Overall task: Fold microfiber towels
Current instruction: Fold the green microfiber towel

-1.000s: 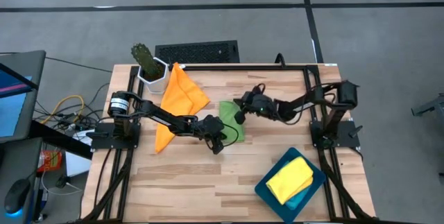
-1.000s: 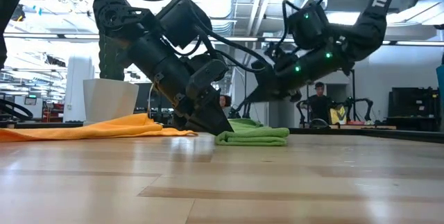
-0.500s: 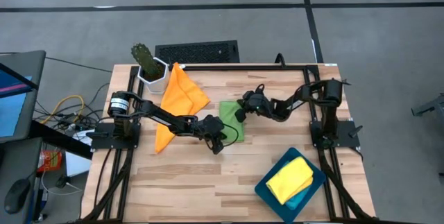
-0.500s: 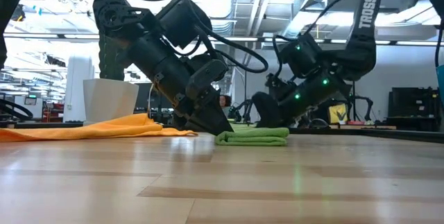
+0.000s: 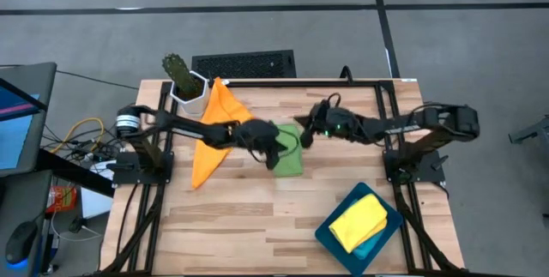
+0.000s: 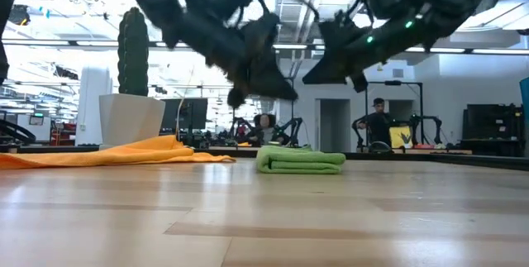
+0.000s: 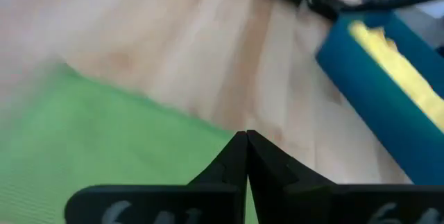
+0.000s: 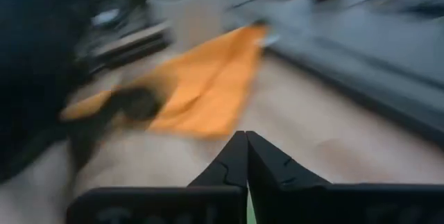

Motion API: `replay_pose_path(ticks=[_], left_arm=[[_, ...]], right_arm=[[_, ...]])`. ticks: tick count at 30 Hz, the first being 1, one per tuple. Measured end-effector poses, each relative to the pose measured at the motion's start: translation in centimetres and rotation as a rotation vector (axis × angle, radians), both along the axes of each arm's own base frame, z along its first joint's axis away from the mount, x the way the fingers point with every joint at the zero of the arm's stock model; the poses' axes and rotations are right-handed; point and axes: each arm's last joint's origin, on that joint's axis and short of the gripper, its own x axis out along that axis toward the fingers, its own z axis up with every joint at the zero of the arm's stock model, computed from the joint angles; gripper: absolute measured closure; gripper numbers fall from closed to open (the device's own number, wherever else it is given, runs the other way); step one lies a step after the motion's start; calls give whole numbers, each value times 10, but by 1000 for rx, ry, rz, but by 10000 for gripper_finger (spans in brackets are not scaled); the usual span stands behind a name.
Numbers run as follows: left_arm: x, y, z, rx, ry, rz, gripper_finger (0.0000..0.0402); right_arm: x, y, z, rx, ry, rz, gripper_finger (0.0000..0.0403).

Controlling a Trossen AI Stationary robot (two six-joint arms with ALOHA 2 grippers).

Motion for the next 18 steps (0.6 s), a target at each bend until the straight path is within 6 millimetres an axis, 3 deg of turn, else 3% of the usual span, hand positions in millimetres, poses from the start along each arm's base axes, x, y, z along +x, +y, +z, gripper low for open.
replay_pose_path(ticks=[3,6,11,18], left_arm=[[-10,21,25,132,-8,68,401],[-17,44,25,137,4,38,401],[-13,60,-8,20,66,-49,401],[5,40,-49,-29,83,-173,401]], right_arm=[[1,31,-6,38,54,119,375],[2,62,-25,63,44,212,384],[5,94,-64,152,59,209,392],[7,117,-112,313,91,189,375]])
